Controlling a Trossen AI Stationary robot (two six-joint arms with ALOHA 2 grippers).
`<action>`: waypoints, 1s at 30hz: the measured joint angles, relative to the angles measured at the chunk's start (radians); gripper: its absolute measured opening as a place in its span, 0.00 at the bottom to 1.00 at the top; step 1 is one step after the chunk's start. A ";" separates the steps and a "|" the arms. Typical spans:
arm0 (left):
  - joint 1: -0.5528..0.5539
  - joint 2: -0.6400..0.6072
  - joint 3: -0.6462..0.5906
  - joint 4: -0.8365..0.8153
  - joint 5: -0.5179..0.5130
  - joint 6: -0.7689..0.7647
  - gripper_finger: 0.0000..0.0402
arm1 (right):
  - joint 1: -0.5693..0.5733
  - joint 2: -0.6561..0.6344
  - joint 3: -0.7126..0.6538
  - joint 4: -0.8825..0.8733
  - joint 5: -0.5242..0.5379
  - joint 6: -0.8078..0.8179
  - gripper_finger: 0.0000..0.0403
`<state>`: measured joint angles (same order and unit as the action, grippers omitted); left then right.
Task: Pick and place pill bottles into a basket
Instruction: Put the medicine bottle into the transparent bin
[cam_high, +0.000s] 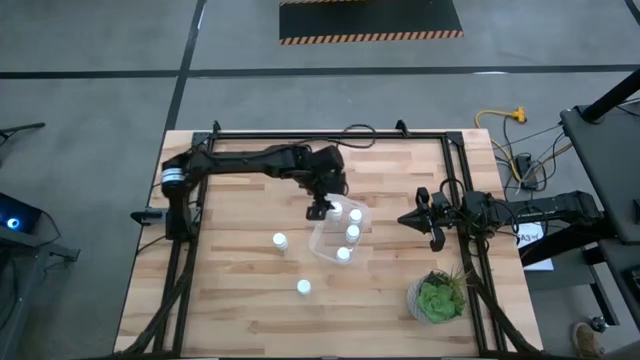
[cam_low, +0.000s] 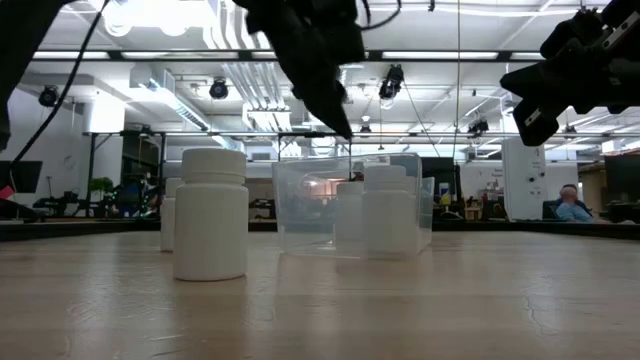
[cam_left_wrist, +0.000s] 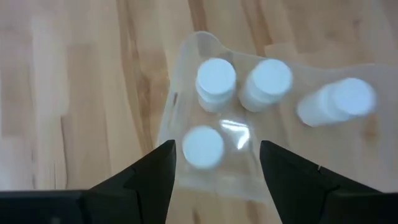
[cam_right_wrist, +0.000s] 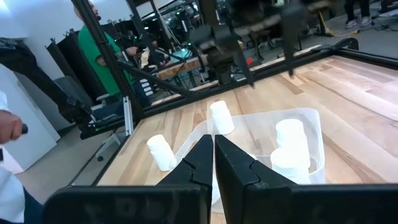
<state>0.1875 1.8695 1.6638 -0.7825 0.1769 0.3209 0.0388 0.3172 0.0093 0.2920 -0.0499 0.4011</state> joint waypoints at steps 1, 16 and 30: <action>0.000 -0.017 0.000 -0.020 0.001 -0.013 0.54 | 0.000 0.000 0.000 0.000 0.000 0.000 0.02; -0.006 -0.370 -0.363 -0.091 0.005 -0.028 0.54 | 0.000 0.011 0.000 0.003 -0.001 -0.002 0.02; -0.158 -0.538 -0.546 -0.084 0.006 -0.074 0.54 | 0.000 0.012 0.000 0.002 -0.002 0.051 0.02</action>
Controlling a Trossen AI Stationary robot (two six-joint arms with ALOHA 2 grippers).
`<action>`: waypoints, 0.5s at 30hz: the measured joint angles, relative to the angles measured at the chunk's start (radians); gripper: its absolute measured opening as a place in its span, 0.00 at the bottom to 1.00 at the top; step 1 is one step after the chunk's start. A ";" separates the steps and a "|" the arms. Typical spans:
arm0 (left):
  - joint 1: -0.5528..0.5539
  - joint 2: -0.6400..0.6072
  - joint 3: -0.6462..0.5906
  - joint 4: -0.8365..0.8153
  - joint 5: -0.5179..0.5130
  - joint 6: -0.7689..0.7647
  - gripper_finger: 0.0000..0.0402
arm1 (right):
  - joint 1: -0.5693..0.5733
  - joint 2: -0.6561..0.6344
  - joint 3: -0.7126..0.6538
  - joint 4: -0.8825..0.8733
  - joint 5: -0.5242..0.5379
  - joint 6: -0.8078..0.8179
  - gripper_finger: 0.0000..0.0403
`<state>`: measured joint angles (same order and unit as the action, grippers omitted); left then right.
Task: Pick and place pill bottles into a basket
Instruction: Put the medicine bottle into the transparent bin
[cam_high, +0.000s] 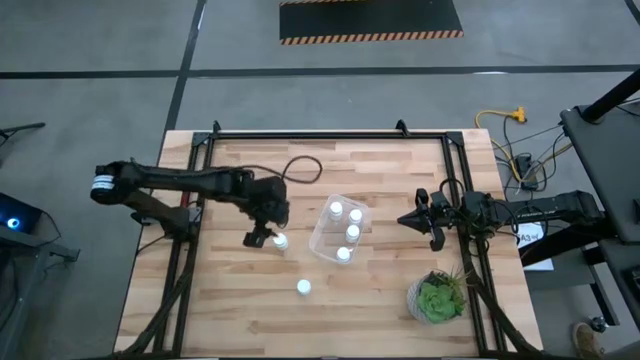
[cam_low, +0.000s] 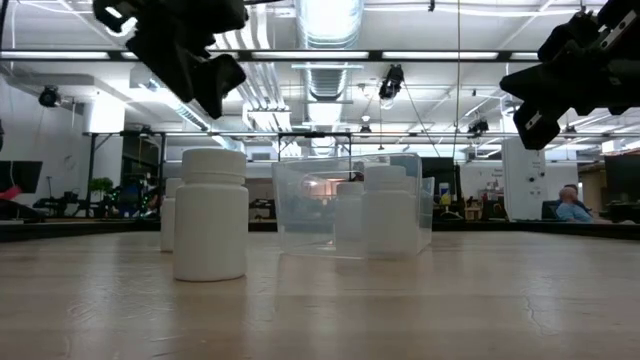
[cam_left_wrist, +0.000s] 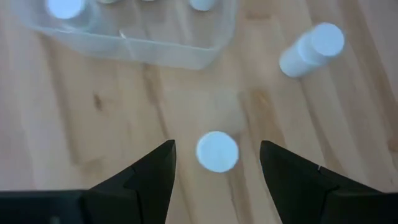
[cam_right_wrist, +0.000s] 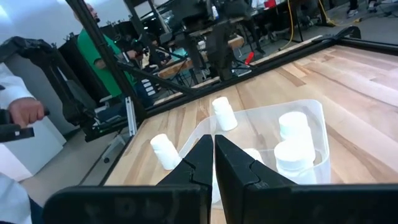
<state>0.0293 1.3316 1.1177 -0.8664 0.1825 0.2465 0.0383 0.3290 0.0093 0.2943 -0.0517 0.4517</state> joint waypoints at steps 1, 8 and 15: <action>-0.013 0.005 -0.009 0.008 -0.003 0.002 0.54 | 0.000 0.000 0.000 0.000 0.000 0.002 0.02; -0.072 0.067 -0.067 0.058 -0.008 -0.006 0.54 | 0.000 0.000 0.000 0.000 0.000 0.008 0.02; -0.083 0.144 -0.077 0.090 -0.009 -0.006 0.54 | 0.001 0.001 0.000 0.000 0.000 0.032 0.02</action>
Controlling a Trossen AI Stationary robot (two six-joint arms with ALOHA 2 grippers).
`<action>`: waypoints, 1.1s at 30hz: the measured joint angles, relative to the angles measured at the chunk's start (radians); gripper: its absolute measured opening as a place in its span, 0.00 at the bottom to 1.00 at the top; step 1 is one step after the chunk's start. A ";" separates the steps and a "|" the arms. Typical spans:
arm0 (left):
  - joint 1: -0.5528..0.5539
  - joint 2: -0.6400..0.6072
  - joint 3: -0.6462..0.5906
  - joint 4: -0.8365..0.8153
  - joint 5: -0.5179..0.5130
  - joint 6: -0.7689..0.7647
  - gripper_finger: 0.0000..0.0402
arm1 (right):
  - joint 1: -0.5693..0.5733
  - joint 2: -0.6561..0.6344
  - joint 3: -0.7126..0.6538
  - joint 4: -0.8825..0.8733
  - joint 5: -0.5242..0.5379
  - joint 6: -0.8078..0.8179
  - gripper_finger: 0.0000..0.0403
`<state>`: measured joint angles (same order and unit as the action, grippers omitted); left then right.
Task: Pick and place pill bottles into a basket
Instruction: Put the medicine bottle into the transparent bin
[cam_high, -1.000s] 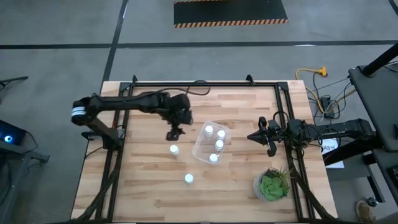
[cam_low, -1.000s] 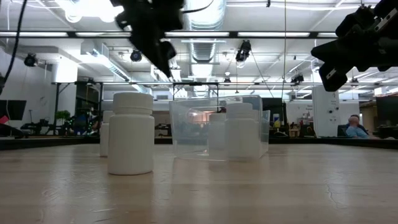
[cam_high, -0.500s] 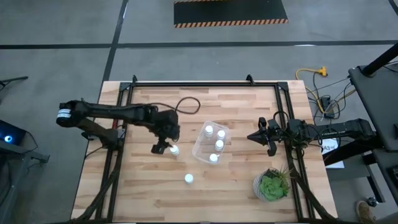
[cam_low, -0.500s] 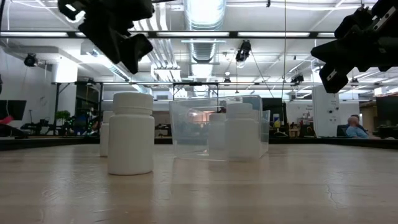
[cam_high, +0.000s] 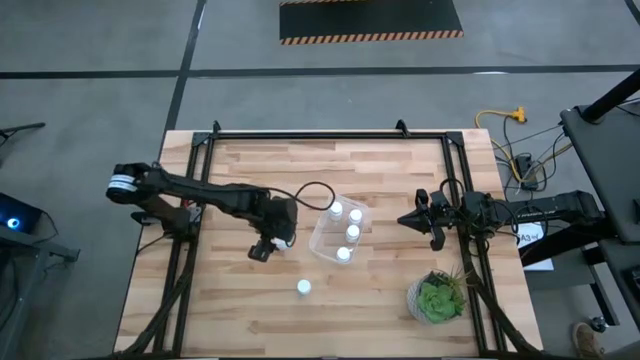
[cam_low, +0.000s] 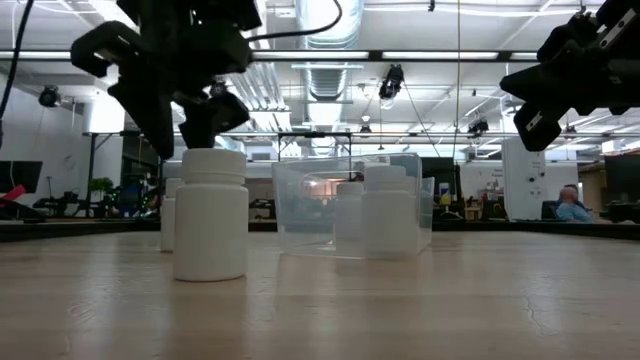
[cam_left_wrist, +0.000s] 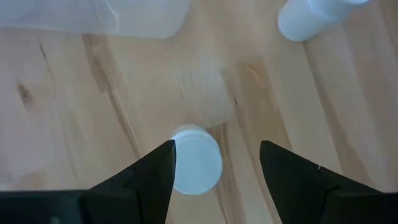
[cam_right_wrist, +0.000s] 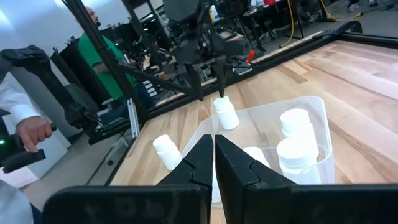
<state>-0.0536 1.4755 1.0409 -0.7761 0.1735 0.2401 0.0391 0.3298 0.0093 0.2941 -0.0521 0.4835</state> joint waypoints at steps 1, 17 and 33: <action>0.000 0.010 0.000 0.001 -0.002 0.000 0.54 | 0.000 0.000 0.000 0.000 0.000 0.000 0.02; 0.001 0.027 0.061 -0.013 -0.005 -0.015 0.54 | -0.001 0.000 0.000 -0.001 0.000 0.007 0.02; 0.001 0.027 0.082 -0.029 -0.005 -0.025 0.55 | -0.001 0.000 0.000 -0.002 0.000 0.007 0.02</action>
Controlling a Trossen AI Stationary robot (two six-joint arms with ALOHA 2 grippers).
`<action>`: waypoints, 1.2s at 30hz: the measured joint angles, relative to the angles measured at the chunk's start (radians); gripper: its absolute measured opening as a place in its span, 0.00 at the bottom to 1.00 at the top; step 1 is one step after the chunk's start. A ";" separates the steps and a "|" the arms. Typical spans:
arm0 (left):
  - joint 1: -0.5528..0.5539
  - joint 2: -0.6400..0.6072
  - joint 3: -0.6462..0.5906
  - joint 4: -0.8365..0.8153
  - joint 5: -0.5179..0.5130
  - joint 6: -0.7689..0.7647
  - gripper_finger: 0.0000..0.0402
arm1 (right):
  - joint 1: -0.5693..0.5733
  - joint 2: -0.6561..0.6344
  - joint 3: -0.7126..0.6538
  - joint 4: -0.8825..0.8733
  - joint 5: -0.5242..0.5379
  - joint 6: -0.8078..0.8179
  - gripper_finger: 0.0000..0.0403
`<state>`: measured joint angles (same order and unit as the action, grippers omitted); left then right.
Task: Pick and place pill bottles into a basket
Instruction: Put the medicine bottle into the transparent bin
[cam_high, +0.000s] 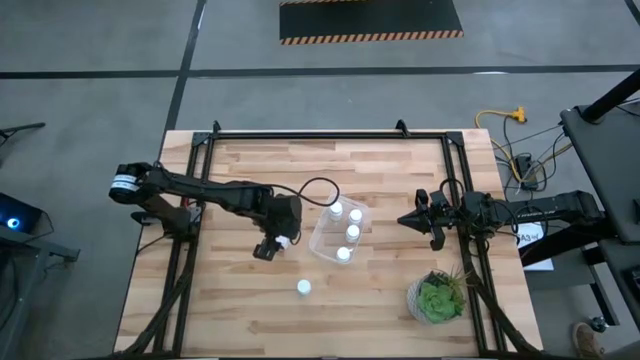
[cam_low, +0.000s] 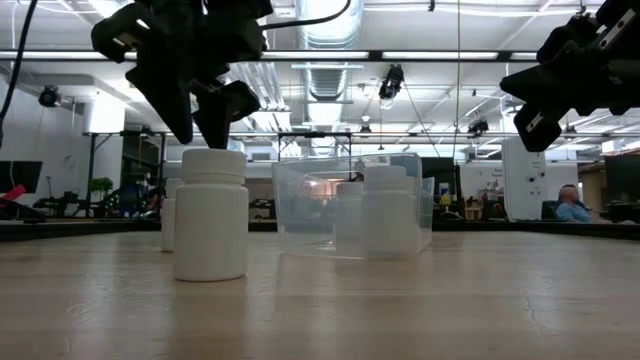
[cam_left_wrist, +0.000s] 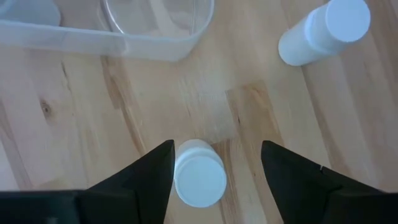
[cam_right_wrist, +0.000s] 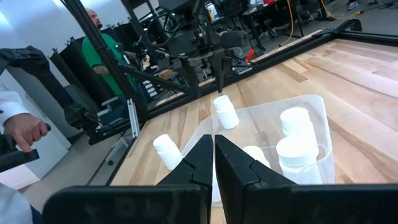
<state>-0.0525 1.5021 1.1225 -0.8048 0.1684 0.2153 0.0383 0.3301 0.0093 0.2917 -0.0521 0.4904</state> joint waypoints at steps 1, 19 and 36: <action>0.000 0.000 0.000 0.001 0.000 0.000 0.57 | 0.000 0.000 0.000 0.000 0.000 0.000 0.02; 0.000 0.005 -0.019 -0.045 -0.103 0.003 0.79 | 0.000 0.000 0.000 0.000 0.000 0.000 0.02; 0.000 0.039 -0.041 -0.039 -0.081 -0.031 0.79 | 0.001 0.000 0.000 0.000 0.000 -0.003 0.02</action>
<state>-0.0525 1.5408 1.0813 -0.8438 0.0878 0.1844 0.0391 0.3298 0.0093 0.2920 -0.0517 0.4871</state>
